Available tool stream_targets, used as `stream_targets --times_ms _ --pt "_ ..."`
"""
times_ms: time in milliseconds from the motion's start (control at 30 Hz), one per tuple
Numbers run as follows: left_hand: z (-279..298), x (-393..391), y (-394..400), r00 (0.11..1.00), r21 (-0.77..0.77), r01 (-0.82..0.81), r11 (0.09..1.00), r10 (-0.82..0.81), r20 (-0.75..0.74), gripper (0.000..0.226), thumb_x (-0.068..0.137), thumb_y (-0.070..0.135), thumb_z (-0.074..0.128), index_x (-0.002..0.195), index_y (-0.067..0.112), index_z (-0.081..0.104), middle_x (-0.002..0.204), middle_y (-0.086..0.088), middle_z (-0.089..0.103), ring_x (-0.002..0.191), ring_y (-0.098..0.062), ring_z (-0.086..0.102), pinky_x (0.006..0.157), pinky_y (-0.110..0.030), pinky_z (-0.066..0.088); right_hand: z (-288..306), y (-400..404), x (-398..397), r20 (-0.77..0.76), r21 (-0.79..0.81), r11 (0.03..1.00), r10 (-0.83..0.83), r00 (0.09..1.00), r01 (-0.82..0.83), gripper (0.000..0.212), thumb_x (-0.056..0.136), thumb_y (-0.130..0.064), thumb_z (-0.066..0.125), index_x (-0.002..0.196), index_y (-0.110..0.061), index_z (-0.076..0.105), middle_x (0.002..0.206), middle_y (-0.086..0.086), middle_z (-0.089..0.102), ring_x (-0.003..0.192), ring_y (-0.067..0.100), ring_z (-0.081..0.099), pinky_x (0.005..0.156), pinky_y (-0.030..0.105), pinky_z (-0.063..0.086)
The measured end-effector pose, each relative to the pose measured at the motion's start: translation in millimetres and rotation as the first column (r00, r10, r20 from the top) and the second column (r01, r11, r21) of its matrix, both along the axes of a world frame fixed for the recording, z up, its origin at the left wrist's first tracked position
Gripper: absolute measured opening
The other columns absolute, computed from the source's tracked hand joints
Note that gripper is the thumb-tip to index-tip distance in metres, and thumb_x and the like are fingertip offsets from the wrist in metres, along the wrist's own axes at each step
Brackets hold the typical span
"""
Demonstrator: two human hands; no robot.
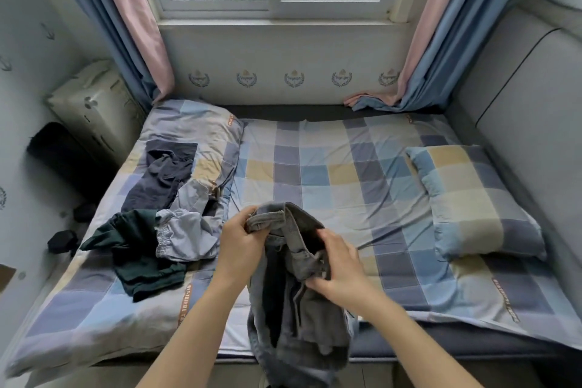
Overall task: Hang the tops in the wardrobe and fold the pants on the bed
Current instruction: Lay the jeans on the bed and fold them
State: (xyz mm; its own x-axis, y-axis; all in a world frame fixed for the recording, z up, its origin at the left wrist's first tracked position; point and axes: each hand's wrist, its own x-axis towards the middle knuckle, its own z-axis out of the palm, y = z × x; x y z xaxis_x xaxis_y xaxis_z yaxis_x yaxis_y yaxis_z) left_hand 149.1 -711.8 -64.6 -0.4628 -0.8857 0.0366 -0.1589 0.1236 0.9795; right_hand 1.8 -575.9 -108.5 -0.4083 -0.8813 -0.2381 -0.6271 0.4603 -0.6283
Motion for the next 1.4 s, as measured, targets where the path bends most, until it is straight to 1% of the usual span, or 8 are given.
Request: stream_targets --times_ms 200,367,567,800,933,1100,1200,1400 --pt "25 23 -9 0.990 0.101 -0.019 0.995 0.033 -0.136 0.044 0.086 -0.003 0.064 0.079 0.038 0.078 0.081 0.011 0.074 0.078 -0.004 0.067 0.070 -0.019 0.054 -87 21 18 -0.089 0.274 0.960 -0.042 0.995 0.065 0.069 0.066 -0.059 0.067 0.126 -0.036 0.042 0.152 -0.014 -0.002 0.136 0.027 0.008 0.109 0.047 0.022" --pt "42 64 -38 0.943 0.250 -0.091 0.964 0.164 -0.289 0.015 0.081 0.015 0.069 0.082 0.026 0.079 0.082 0.000 0.076 0.077 -0.018 0.072 0.062 -0.025 0.057 -121 51 1 -0.079 0.558 0.830 0.030 0.996 0.019 0.066 0.076 -0.040 0.066 0.135 -0.048 0.037 0.156 -0.002 -0.006 0.138 0.038 0.006 0.111 0.051 0.019" --pt "47 103 -57 0.959 0.275 -0.027 0.961 0.103 -0.265 0.014 0.072 0.027 0.070 0.082 0.024 0.078 0.083 -0.002 0.076 0.076 -0.021 0.073 0.059 -0.030 0.058 -113 24 -15 -0.333 0.484 0.874 0.223 0.916 -0.037 0.103 0.076 0.013 0.043 0.143 -0.057 0.009 0.158 0.002 0.000 0.139 0.035 0.013 0.108 0.046 0.023" --pt "34 127 -79 0.970 0.356 -0.029 0.934 0.112 -0.215 0.013 0.074 0.025 0.066 0.078 0.026 0.078 0.084 -0.002 0.076 0.076 -0.020 0.073 0.059 -0.032 0.059 -93 -17 -36 -0.600 0.482 0.871 0.404 0.690 -0.091 0.056 0.090 -0.023 0.056 0.138 -0.041 0.034 0.145 0.007 0.035 0.128 0.032 0.036 0.097 0.044 0.033" --pt "17 141 -102 0.960 0.412 -0.079 0.908 0.181 -0.215 0.015 0.083 0.024 0.066 0.089 0.016 0.077 0.094 -0.010 0.076 0.083 -0.028 0.073 0.061 -0.034 0.059 -78 -10 -46 -0.691 0.204 0.978 0.174 0.702 -0.042 0.033 0.063 -0.021 0.087 0.092 -0.023 0.071 0.085 0.008 0.065 0.075 0.032 0.062 0.062 0.040 0.052" --pt "-4 135 -121 0.951 0.441 -0.180 0.879 0.270 -0.150 0.015 0.091 0.026 0.065 0.086 0.024 0.079 0.096 -0.007 0.076 0.085 -0.025 0.074 0.067 -0.036 0.059 -69 12 -68 -0.194 -0.104 0.989 -0.127 0.973 0.108 0.007 0.096 -0.020 0.053 0.092 -0.017 0.057 0.088 -0.001 0.054 0.086 0.021 0.053 0.073 0.031 0.037" --pt "-14 128 -123 0.946 0.442 -0.249 0.862 0.315 -0.081 0.015 0.086 0.030 0.072 0.089 0.016 0.074 0.095 -0.011 0.075 0.080 -0.027 0.073 0.068 -0.035 0.056 -45 20 -71 0.022 -0.232 0.938 -0.259 0.966 0.257 0.024 0.096 -0.018 0.053 0.075 -0.015 0.042 0.063 -0.007 0.044 0.061 0.013 0.044 0.060 0.033 0.032" --pt "-12 128 -106 0.927 0.447 -0.248 0.860 0.344 -0.148 0.016 0.086 0.031 0.072 0.088 0.016 0.076 0.092 -0.006 0.077 0.081 -0.024 0.074 0.063 -0.032 0.058 10 35 -62 0.177 -0.403 0.828 -0.348 0.921 0.390 0.020 0.097 -0.015 0.051 0.080 -0.012 0.043 0.068 0.001 0.047 0.063 0.009 0.045 0.060 0.021 0.038"
